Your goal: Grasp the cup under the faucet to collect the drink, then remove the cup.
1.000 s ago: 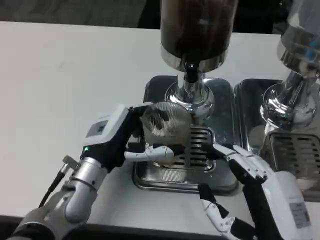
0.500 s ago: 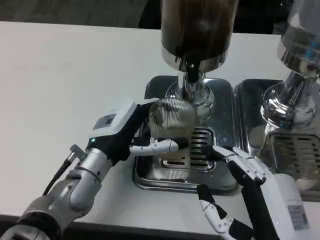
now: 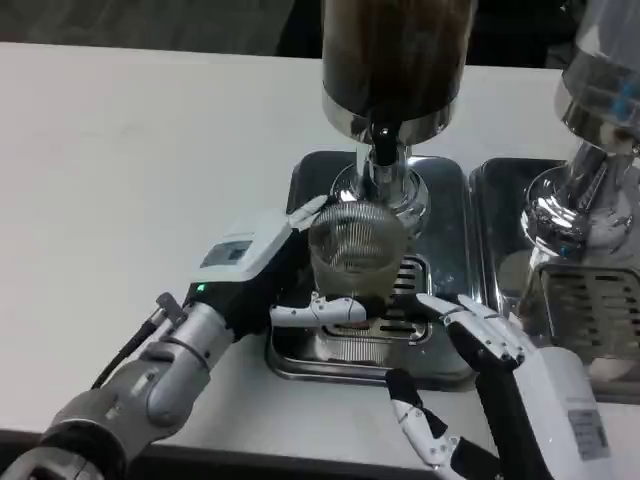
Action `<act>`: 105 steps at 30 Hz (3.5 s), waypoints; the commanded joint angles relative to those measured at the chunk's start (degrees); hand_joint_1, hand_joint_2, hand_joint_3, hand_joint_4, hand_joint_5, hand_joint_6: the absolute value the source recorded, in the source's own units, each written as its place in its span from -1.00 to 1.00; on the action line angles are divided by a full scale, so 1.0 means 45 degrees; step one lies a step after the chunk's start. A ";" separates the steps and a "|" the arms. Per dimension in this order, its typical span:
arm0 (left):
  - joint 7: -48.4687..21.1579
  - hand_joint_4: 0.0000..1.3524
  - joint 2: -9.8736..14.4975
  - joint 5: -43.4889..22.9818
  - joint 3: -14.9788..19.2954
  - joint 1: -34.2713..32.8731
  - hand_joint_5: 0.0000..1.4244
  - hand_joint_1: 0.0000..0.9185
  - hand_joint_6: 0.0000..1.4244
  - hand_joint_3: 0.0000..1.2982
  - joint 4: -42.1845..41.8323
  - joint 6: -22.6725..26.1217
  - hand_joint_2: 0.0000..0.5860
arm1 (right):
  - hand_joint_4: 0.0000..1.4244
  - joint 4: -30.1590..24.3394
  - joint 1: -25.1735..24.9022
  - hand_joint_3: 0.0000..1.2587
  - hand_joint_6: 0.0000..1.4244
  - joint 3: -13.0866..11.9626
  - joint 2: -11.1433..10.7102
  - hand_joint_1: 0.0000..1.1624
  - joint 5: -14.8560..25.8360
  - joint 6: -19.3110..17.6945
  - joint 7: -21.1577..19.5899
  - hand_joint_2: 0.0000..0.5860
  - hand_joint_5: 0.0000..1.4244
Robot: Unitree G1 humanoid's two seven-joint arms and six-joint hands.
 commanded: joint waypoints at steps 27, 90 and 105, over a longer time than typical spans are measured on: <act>-0.0612 -1.00 0.0250 0.0146 -0.0427 -0.0779 -1.00 -0.82 -1.00 -1.00 -0.0587 0.0544 -0.96 | -0.47 0.0587 0.0157 -0.43 -0.60 0.0608 0.0568 -0.13 0.0015 0.0156 -0.0270 0.44 -0.63; -1.6924 -0.95 0.3558 -1.8216 0.7076 0.2755 -0.79 -1.00 -0.84 -0.85 -1.1741 0.3932 -0.80 | -0.86 0.1677 -0.1491 -0.70 -0.84 -0.0449 0.0396 -0.19 0.0590 0.1275 -0.0659 0.44 -0.89; -1.8402 -0.97 0.2222 -1.6879 0.7638 0.0981 -0.82 -1.00 -0.87 -0.85 -1.0806 0.5903 -0.83 | -0.85 0.2226 -0.1503 -0.69 -0.87 -0.0341 0.0877 -0.27 0.0756 0.1243 -0.1186 0.46 -0.88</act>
